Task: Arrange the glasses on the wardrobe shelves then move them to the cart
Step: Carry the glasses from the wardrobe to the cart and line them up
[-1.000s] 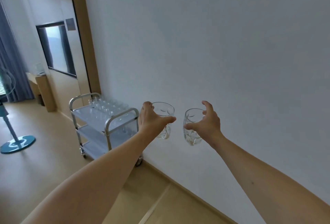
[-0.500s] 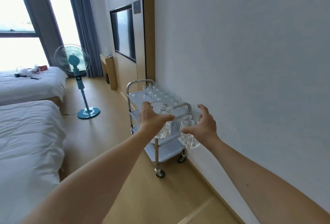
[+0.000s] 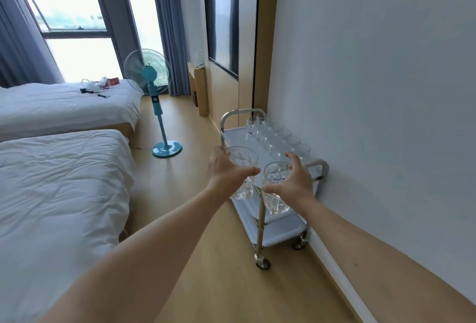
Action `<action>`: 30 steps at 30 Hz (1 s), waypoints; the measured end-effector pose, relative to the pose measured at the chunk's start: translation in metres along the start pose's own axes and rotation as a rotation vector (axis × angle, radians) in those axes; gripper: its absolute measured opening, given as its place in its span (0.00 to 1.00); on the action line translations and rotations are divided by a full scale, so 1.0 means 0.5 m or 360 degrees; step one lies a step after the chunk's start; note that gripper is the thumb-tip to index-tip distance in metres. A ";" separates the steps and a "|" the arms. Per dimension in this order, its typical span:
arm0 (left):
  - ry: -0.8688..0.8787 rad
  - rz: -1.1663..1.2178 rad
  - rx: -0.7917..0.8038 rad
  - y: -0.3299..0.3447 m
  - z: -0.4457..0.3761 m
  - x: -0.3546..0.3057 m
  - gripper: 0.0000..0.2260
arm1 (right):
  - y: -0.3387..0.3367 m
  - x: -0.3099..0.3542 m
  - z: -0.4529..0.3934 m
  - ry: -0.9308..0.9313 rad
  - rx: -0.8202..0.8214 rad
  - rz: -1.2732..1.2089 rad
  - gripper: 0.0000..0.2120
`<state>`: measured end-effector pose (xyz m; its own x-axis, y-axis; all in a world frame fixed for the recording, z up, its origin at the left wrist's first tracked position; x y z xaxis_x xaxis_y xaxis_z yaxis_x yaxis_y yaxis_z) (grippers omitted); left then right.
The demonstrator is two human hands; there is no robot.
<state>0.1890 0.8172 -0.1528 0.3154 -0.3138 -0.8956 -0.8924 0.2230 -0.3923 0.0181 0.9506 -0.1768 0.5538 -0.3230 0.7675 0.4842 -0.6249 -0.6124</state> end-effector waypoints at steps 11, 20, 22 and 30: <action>-0.0004 -0.0009 0.0061 -0.040 -0.278 0.139 0.37 | 0.228 0.042 -0.180 0.0086 0.0016 0.0021 0.53; 0.0043 -0.0098 0.0325 -0.065 -0.540 0.252 0.40 | 0.408 0.102 -0.343 0.0245 -0.0086 0.0038 0.53; 0.0047 -0.0098 0.0371 -0.069 -0.589 0.276 0.41 | 0.444 0.111 -0.370 0.0285 -0.0120 0.0055 0.53; 0.0017 -0.0109 0.0463 -0.056 -0.750 0.359 0.42 | 0.542 0.118 -0.476 0.0360 -0.0133 0.0114 0.52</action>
<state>0.1496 0.4082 -0.2241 0.3666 -0.3465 -0.8634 -0.7388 0.4557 -0.4966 0.0207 0.5933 -0.2523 0.4143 -0.5135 0.7514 0.3864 -0.6483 -0.6561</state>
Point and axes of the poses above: each hand's wrist, its own z-axis away from the middle knuckle, its own y-axis out of the palm, x = y × z, the point moved 8 cm from there along -z, towards the middle knuckle, and after that the axes turned 3 degrees about z, right-handed, at the moved point
